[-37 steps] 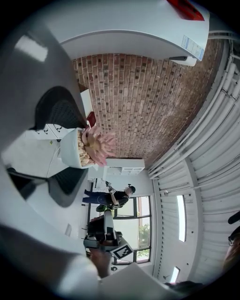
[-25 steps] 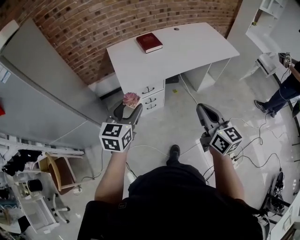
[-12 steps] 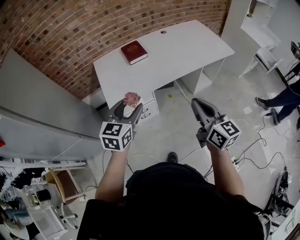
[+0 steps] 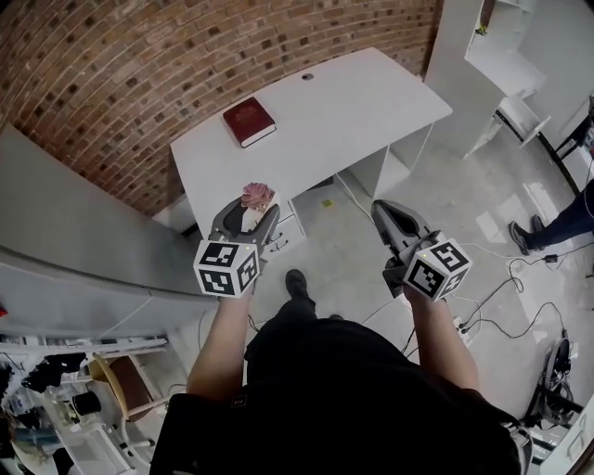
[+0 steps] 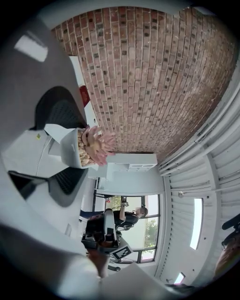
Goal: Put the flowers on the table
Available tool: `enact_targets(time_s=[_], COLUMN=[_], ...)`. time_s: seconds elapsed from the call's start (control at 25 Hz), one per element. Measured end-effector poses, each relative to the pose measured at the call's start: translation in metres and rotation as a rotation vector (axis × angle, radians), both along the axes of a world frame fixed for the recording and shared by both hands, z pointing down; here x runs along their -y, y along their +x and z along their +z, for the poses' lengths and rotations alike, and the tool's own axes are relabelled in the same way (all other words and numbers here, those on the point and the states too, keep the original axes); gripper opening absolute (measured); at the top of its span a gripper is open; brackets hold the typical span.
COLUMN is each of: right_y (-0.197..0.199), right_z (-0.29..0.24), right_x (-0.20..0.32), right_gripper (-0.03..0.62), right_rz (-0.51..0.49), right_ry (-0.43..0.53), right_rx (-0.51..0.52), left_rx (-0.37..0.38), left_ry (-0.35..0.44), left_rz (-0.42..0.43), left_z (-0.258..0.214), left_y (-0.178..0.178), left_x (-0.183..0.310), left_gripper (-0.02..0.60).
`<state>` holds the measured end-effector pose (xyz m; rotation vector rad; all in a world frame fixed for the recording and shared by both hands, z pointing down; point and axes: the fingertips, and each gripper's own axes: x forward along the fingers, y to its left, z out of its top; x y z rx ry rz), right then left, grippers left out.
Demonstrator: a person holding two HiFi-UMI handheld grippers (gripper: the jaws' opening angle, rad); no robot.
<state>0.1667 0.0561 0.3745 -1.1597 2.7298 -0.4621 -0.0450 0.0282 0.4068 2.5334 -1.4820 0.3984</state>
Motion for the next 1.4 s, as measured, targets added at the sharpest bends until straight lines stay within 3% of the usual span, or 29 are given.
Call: enact_targets(time_s=[0.4,0.88,1.08,1.4], right_y=[-0.017,-0.079,-0.101,-0.074], right_z=[0.02,0.02,0.012,0.025], right_x=[0.087,0.252,0.291,0.328], right_gripper=[0.012,0.012,0.012,0.012], right_rz=[0.004,-0.01,-0.025,-0.049], right_ry=[-0.044,-0.066,-0.059,-0.096], right_rx=[-0.034,-0.048,-0.035,-0.055], left_rx=[-0.052,-0.062,-0.052,-0.08], left_ry=[-0.028,-0.03,-0.034,-0.04], left_rz=[0.008,0.049,0.081,0.031], left_z=[0.029,0.026,0.028,0.031], left_y=[-0.014,-0.057,-0.062,-0.048], left_x=[0.091,0.252,0.293,0.329], left_gripper=[0.261,0.261,0.261,0.261])
